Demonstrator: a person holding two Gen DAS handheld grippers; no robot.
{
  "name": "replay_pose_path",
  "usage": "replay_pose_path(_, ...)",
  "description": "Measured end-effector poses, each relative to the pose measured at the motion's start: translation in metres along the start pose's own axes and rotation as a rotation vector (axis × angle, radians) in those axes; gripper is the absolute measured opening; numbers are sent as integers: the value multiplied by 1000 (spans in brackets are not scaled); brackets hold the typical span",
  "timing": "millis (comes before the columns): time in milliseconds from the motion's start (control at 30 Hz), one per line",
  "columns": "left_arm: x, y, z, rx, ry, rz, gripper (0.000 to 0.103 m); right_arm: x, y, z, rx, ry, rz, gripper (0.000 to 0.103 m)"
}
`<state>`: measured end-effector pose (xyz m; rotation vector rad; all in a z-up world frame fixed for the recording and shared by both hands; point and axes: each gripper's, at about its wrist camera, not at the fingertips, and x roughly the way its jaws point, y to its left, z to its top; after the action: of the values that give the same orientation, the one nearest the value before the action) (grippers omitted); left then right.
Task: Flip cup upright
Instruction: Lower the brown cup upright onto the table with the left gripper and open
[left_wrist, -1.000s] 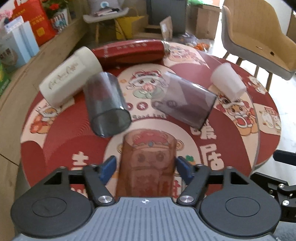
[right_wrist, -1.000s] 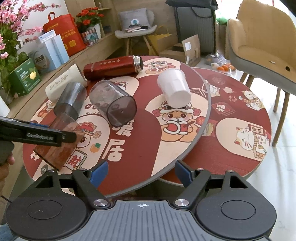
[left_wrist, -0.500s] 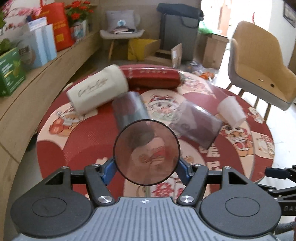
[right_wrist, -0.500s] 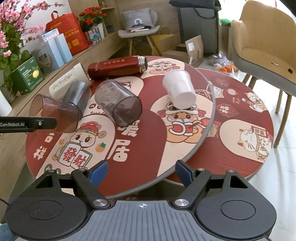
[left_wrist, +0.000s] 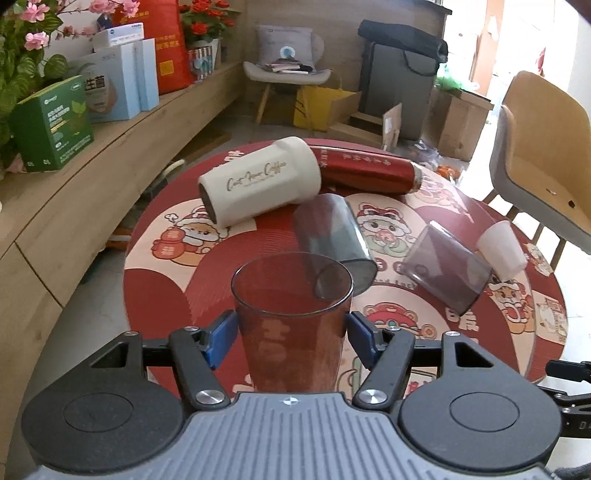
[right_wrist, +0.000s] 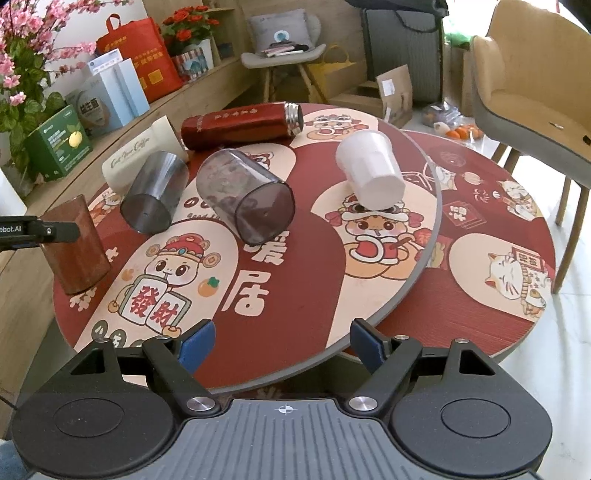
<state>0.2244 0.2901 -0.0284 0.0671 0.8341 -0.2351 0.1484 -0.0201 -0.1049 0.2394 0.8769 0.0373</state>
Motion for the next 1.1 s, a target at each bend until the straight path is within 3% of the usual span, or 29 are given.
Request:
replay_pose_path(400, 19, 22, 11, -102, -56, 90, 68, 2, -2, 0, 1, 5, -4, 78)
replay_pose_path(700, 30, 2, 7, -33, -84, 116, 68, 4, -5, -1, 4, 10, -8, 78)
replay_pose_path(1100, 19, -10, -7, -54, -23, 23, 67, 3, -4, 0, 4, 8, 0, 78)
